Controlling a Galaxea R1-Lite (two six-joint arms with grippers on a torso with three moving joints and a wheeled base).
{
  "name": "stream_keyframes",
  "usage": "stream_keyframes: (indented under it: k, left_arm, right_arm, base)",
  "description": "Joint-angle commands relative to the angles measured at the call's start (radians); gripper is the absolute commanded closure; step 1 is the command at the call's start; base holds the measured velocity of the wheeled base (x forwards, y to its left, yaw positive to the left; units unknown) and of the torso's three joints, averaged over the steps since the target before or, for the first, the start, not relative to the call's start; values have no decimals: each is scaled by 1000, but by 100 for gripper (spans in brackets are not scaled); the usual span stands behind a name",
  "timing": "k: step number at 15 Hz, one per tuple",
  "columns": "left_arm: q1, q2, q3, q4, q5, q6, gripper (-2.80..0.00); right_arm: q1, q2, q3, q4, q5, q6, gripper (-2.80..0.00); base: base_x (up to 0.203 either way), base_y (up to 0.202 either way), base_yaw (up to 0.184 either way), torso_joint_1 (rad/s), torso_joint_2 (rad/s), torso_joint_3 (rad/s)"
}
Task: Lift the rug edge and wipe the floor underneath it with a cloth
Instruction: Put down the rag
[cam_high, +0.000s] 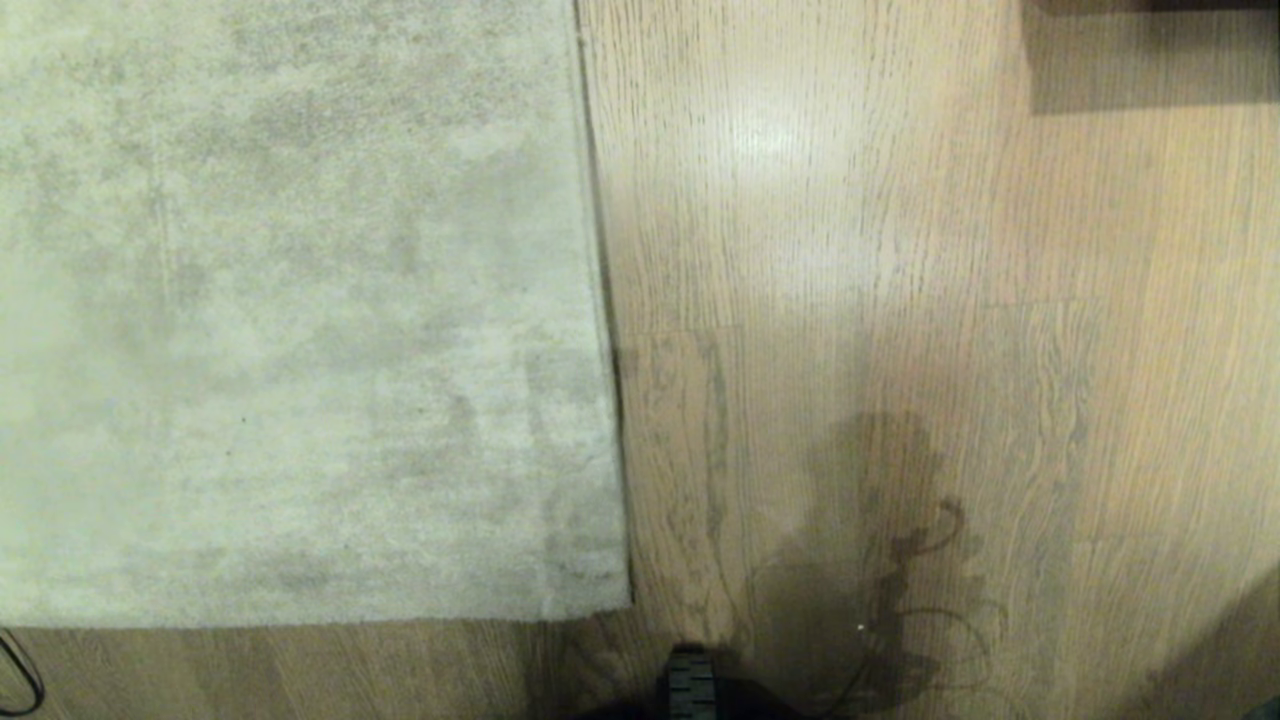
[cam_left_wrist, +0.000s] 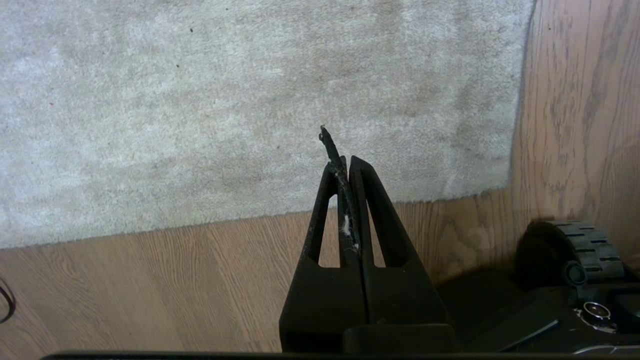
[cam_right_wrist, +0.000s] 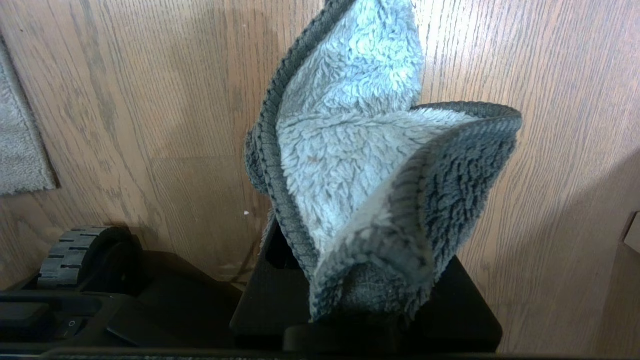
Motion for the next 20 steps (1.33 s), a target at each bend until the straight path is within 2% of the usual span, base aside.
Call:
stream_keyframes:
  k: [1, 20]
  left_arm:
    - [0, 0, 0, 0, 0, 2, 0]
    - [0, 0, 0, 0, 1, 2, 0]
  right_arm:
    - [0, 1, 0, -1, 0, -1, 0]
    - [0, 1, 0, -1, 0, -1, 0]
  base:
    - [0, 0, 0, 0, 0, 0]
    - [0, 0, 0, 0, 0, 0]
